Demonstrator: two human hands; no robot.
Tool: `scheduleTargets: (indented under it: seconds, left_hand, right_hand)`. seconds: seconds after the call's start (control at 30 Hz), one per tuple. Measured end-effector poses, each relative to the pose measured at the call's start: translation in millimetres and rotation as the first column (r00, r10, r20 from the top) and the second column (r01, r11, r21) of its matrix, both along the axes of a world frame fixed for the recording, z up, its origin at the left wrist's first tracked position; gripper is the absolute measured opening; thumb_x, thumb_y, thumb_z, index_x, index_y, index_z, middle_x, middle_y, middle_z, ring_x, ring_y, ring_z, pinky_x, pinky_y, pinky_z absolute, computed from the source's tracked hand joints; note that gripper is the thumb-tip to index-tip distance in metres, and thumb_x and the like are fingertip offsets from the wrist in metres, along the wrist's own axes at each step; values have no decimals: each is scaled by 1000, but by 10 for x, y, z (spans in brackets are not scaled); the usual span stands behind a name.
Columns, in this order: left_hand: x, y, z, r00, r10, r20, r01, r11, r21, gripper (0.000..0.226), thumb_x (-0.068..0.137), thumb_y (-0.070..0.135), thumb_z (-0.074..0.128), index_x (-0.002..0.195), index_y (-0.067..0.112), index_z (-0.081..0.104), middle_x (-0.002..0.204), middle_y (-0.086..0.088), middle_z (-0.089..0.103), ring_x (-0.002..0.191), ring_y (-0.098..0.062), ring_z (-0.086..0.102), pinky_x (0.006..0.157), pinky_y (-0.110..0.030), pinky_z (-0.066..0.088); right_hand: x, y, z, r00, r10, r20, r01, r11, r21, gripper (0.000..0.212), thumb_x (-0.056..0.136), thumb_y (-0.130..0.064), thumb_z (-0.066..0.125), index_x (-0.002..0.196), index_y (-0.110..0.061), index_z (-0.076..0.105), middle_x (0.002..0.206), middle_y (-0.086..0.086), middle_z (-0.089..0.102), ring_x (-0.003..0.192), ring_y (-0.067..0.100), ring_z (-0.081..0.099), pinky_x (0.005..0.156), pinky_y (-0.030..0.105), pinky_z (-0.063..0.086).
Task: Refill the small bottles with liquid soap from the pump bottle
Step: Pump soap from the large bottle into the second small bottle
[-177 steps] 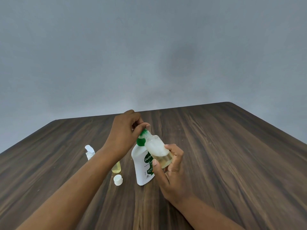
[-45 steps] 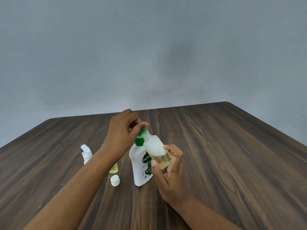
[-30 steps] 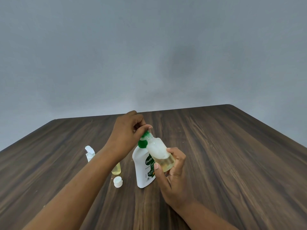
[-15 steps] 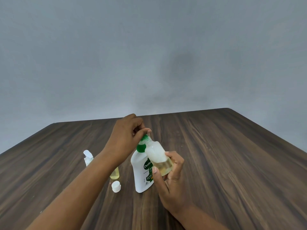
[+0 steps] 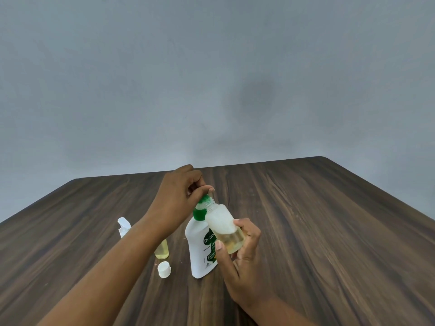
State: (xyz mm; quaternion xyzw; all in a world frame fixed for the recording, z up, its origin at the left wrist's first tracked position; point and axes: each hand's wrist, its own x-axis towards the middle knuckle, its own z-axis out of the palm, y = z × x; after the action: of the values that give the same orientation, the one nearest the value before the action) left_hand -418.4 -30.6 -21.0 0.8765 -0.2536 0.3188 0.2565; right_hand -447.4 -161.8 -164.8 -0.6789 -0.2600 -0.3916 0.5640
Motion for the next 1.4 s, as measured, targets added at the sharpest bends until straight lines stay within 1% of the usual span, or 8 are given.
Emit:
scheduleTargets:
  seconds: [0.27,0.4,0.47,0.57,0.77,0.9,1.07,1.4]
  left_hand:
    - [11,-33,66,1000,-3,-7,3,1000,19,30,80,23,70,57,26,50,63,9,48,61,-5,49,59,-9,36]
    - [11,-56,23,1000,14,15,-14,1000,-3,28,80,21,69,58,19,52,63,9,46,60,-6,46,60,-9,35]
    - [-8,-44,-7,1000,20,12,-21,1000,15,26,81,19,69,60,14,54,63,9,45,59,-5,44,59,-10,34]
    - [-18,-14,-39,1000,22,22,-22,1000,10,26,81,20,69,60,13,54,62,10,45,59,-6,44,58,-11,34]
    - [37,-53,49,1000,9,0,-9,999,51,25,81,24,69,62,20,53,65,10,47,61,-4,47,57,-10,35]
    - [34,-14,-40,999,28,35,-28,1000,-6,28,80,21,70,58,18,52,62,10,46,67,-5,48,59,-8,34]
    - [5,-18,-80,998,38,42,-36,998,-43,26,80,19,70,59,15,55,63,8,47,63,-9,47,59,-11,36]
    - [-1,-50,-81,997,56,49,-53,997,-57,34,80,21,70,56,25,47,61,11,44,57,-6,45,59,-7,34]
  right_hand:
    - [-18,5,41,1000,-27,9,27,1000,-6,38,93,-54,45,125,-50,23,111,-10,45,81,19,57,56,44,51]
    - [-24,8,16,999,-48,-17,48,999,-15,38,92,-56,46,123,-50,24,109,-4,47,77,22,57,54,46,50]
    - [-34,-4,8,999,-49,-24,49,999,-13,38,92,-50,50,121,-49,26,106,-1,50,73,22,56,52,46,48]
    - [-56,-8,28,999,-41,-5,41,999,-21,43,89,-36,53,120,-49,27,105,-12,48,72,19,56,52,44,49]
    - [-60,-12,49,999,-45,-7,45,999,-8,37,92,-59,43,122,-55,22,110,-9,49,73,16,57,53,33,51]
    - [-62,-12,62,999,-39,-5,38,999,-31,42,92,-46,50,122,-54,22,110,-23,43,77,9,56,57,19,47]
    - [-61,-1,49,1000,-18,-13,18,1000,-12,45,88,-34,51,121,-51,25,109,-22,43,81,13,56,58,39,53]
    - [-55,-3,38,999,1,-35,-1,1000,11,36,92,-55,47,121,-51,26,111,-20,46,80,15,59,58,44,53]
